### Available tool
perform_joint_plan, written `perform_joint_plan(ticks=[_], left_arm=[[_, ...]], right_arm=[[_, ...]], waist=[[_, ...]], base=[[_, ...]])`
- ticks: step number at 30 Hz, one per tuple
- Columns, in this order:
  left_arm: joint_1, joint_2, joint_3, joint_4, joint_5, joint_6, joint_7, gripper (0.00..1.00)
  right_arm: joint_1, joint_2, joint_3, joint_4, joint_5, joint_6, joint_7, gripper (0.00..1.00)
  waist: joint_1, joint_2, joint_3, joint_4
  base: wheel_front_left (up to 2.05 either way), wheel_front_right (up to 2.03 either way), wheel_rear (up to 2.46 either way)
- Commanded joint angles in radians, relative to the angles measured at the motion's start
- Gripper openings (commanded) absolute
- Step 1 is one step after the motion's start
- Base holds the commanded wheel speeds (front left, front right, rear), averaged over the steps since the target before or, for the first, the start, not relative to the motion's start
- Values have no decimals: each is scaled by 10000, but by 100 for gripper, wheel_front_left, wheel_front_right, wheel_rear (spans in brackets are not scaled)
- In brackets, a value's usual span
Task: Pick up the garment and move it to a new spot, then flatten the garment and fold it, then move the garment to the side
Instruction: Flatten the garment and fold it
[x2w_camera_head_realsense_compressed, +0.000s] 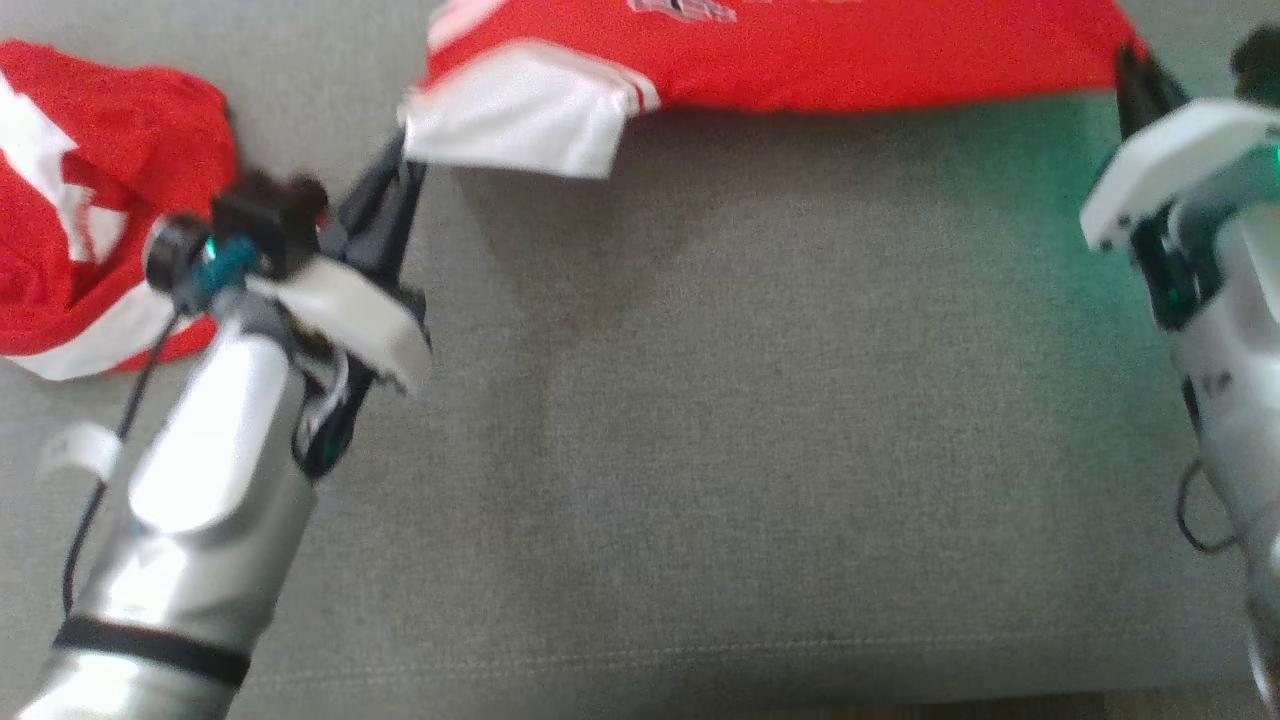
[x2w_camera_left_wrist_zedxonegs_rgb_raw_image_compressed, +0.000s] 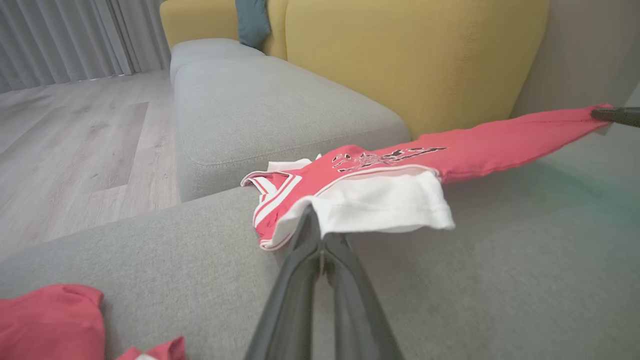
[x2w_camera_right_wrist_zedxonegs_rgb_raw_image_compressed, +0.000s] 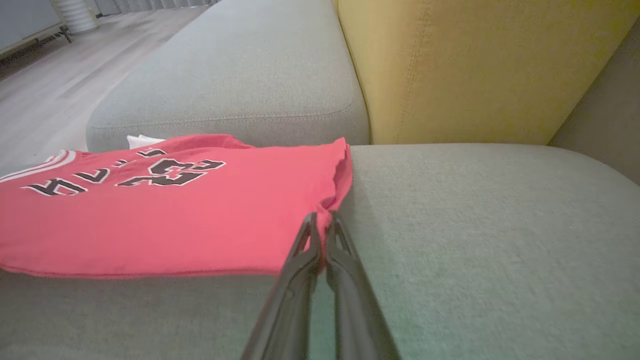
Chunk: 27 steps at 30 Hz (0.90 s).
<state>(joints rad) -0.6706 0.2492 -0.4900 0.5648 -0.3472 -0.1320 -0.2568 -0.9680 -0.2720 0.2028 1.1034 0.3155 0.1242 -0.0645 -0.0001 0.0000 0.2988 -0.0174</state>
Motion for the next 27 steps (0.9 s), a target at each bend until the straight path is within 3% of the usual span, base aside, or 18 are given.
perform_joint_plan(ticks=[1, 8, 16, 27], left_arm=[[-107, 540, 139, -460, -124, 15, -48, 0], [911, 1299, -992, -1074, -907, 15, 30, 0], [1828, 2237, -2108, -2346, -2321, 14, 724, 0], [3267, 4275, -2757, -4985, -3614, 14, 2400, 0]], right_arm=[[135, -237, 383, -447, 305, 65, 131, 0], [1251, -1130, 1668, -1083, 1557, 65, 1105, 0], [2267, -1806, 2457, -1825, 2914, 65, 2259, 0], [3885, -2872, 3095, -3527, 4814, 65, 4919, 0]], waist=[[1, 0, -326, 45], [1, 0, -978, 47], [1, 0, -1635, -34], [1, 0, -2617, -261]], base=[[0, 0, 0], [0, 0, 0], [0, 0, 0], [0, 0, 0]])
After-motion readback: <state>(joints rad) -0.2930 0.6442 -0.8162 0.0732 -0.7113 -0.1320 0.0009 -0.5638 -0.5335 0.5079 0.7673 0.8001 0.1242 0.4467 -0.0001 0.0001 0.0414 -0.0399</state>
